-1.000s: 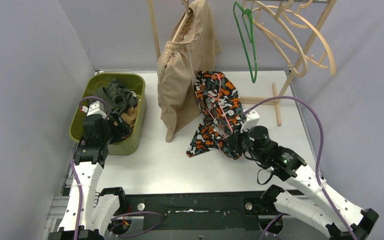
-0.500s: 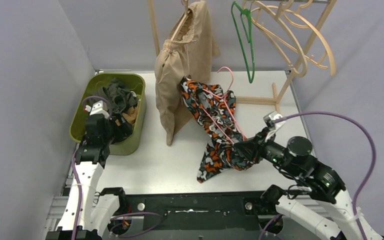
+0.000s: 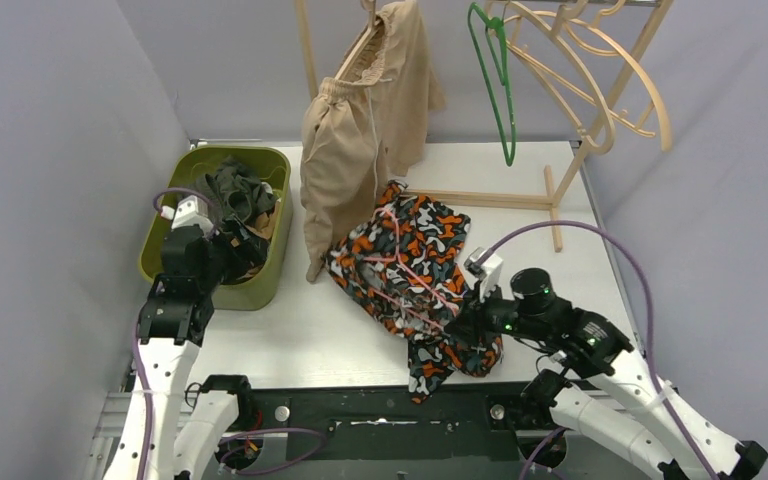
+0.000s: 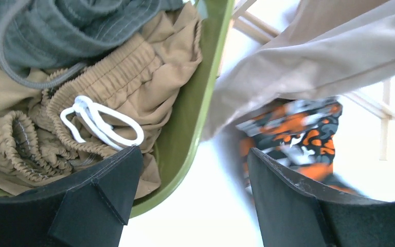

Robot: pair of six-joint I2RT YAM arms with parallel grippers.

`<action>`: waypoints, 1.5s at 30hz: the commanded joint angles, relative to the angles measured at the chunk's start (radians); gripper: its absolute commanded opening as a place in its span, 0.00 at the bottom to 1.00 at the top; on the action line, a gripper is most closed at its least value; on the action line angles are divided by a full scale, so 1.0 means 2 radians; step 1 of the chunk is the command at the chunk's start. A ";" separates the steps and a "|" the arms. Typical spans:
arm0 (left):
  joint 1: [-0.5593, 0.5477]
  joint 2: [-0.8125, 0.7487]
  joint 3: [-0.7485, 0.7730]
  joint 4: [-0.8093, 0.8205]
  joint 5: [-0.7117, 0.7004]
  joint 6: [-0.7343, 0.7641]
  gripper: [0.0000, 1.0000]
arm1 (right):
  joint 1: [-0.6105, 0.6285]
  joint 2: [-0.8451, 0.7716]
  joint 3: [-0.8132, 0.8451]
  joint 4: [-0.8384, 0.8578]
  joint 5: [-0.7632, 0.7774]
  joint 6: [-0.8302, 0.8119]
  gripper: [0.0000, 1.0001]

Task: Remove the shorts from the hanger
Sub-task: Pick up the hanger from the clothes rod, then remove the shorts from the hanger.

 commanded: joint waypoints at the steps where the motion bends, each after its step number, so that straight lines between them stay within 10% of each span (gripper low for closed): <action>1: -0.004 -0.013 0.046 -0.014 0.038 -0.003 0.74 | 0.003 -0.003 -0.021 0.051 -0.035 -0.009 0.00; 12: -0.107 -0.012 0.046 -0.006 0.109 0.002 0.64 | 0.003 0.005 -0.026 0.076 -0.031 -0.036 0.00; 23: -0.342 0.060 0.050 0.026 -0.098 -0.071 0.64 | 0.004 0.020 -0.020 0.075 -0.018 -0.011 0.00; 39: -0.375 0.125 0.073 0.036 -0.183 -0.101 0.65 | 0.003 0.043 -0.001 0.064 -0.062 0.038 0.00; 45: -0.374 0.152 0.077 0.029 -0.204 -0.100 0.46 | 0.003 0.053 0.006 0.058 -0.069 0.042 0.00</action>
